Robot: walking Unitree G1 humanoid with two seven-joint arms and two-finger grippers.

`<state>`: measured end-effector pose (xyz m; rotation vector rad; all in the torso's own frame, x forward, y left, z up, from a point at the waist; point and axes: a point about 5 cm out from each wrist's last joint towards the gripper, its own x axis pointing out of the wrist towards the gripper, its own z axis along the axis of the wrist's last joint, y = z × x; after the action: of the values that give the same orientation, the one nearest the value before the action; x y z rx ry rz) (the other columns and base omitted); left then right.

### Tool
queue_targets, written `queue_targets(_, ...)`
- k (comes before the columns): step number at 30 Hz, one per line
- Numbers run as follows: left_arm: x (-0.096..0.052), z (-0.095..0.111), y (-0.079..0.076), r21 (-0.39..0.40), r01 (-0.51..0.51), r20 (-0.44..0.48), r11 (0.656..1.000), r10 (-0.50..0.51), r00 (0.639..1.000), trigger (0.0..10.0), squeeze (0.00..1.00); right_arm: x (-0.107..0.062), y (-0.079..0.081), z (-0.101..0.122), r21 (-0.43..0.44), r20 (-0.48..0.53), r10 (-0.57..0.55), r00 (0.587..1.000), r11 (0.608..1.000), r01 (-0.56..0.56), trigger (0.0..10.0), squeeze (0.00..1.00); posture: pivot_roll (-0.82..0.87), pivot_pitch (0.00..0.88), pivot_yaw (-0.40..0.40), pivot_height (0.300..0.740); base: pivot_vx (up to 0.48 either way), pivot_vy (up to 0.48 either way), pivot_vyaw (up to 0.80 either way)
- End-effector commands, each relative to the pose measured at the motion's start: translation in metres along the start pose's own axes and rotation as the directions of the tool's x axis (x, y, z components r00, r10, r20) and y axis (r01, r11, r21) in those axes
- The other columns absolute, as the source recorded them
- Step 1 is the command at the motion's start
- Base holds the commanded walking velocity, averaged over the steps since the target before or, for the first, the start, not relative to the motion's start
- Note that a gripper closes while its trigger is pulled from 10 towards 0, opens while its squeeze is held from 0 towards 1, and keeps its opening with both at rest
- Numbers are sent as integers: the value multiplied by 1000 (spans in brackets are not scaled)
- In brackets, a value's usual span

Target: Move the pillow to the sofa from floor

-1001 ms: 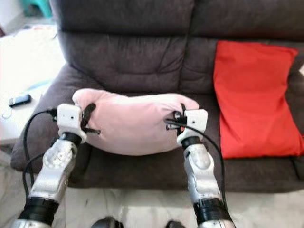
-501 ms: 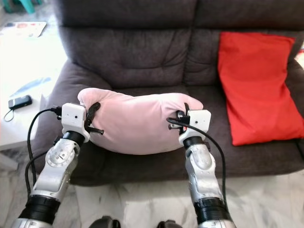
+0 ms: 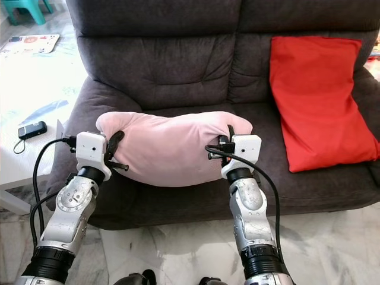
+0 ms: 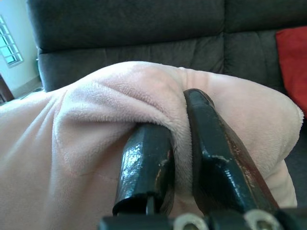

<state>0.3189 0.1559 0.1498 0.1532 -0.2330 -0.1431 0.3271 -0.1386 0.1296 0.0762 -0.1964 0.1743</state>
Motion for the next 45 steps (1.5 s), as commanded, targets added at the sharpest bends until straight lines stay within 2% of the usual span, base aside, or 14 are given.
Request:
queue_targets(1, 2, 9, 2, -5, -3, 43, 1000, 3, 999, 10000, 0, 3, 7, 7, 0, 35, 31, 999, 1000, -31, 10000, 0, 101, 171, -8, 740, 0, 0, 0)
queue_targets(7, 2, 10, 2, -7, -12, 48, 1000, 12, 999, 10000, 0, 3, 10, 8, -34, 47, 60, 997, 998, -59, 10000, 0, 101, 172, -7, 740, 0, 0, 0)
queue_targets(13, 1, 10, 2, -6, -14, 48, 1000, 14, 999, 10000, 0, 2, 11, 8, -28, 41, 62, 997, 998, -60, 10000, 0, 100, 172, -8, 740, 0, 0, 586)
queue_targets(26, 2, 10, 3, -5, -19, 48, 1000, 19, 999, 10000, 0, 3, 12, 7, -24, 35, 65, 997, 998, -64, 10000, 0, 96, 172, -9, 740, 284, 0, 0)
queue_targets(33, 2, 10, 3, -4, -23, 50, 1000, 23, 998, 10000, 0, 2, 15, 8, -29, 44, 81, 996, 996, -80, 10000, 0, 98, 172, -10, 740, 329, 0, 636)
queue_targets(35, 2, 10, 4, -2, -24, 50, 1000, 25, 998, 10000, 0, 2, 13, 7, -2, 39, 67, 997, 998, -67, 10000, 0, 97, 171, -9, 740, 341, 0, 0)
queue_targets(45, 3, 11, 5, 4, -28, 55, 1000, 28, 998, 10000, 0, 2, 14, 7, -8, 38, 73, 997, 997, -73, 10000, 0, 93, 172, -8, 740, 347, 0, 0)
